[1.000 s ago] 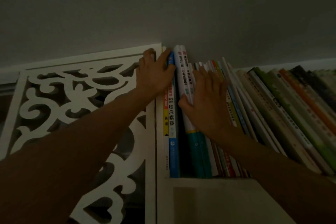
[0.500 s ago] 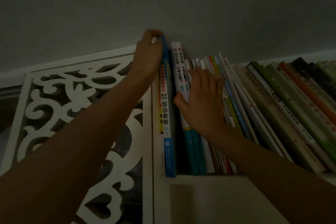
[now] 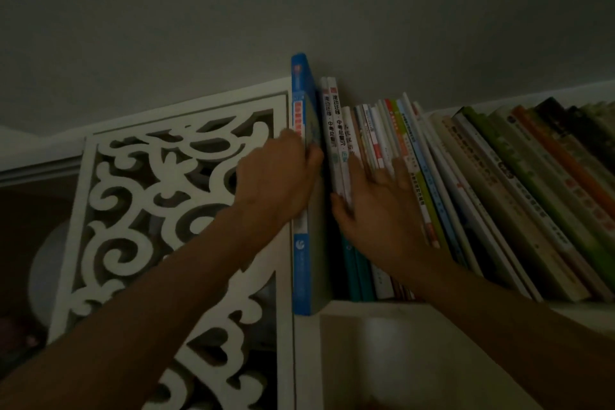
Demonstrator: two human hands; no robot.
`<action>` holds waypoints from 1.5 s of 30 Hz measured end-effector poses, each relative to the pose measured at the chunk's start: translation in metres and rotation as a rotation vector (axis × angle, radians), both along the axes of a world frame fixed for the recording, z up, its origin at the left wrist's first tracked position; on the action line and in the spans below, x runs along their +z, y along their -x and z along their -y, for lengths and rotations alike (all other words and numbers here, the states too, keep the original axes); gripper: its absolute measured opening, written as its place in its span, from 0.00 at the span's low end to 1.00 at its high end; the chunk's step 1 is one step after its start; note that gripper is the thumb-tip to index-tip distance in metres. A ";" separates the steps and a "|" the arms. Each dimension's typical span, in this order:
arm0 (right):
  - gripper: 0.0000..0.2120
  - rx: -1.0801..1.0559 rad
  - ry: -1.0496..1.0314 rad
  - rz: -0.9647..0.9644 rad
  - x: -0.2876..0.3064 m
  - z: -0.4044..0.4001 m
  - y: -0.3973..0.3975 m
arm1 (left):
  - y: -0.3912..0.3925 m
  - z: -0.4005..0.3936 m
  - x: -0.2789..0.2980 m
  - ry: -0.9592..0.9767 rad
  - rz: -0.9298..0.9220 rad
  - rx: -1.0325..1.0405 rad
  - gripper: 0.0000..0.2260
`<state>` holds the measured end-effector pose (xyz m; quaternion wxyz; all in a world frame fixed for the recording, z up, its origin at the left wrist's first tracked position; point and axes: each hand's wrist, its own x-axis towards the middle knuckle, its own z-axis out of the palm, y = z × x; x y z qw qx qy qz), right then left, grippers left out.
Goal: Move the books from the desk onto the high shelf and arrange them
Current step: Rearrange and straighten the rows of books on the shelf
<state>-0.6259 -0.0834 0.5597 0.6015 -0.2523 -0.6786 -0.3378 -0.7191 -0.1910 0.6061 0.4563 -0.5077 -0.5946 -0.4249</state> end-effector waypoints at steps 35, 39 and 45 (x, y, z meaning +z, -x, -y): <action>0.31 0.216 0.135 0.113 -0.008 -0.007 -0.041 | -0.070 0.129 -0.058 -0.167 0.350 -0.623 0.13; 0.32 0.149 0.018 0.265 0.008 -0.012 -0.038 | -0.065 0.127 -0.053 -0.177 0.384 -0.625 0.13; 0.30 -0.005 -0.042 0.257 0.010 -0.017 -0.032 | -0.065 0.123 -0.049 -0.198 0.418 -0.743 0.14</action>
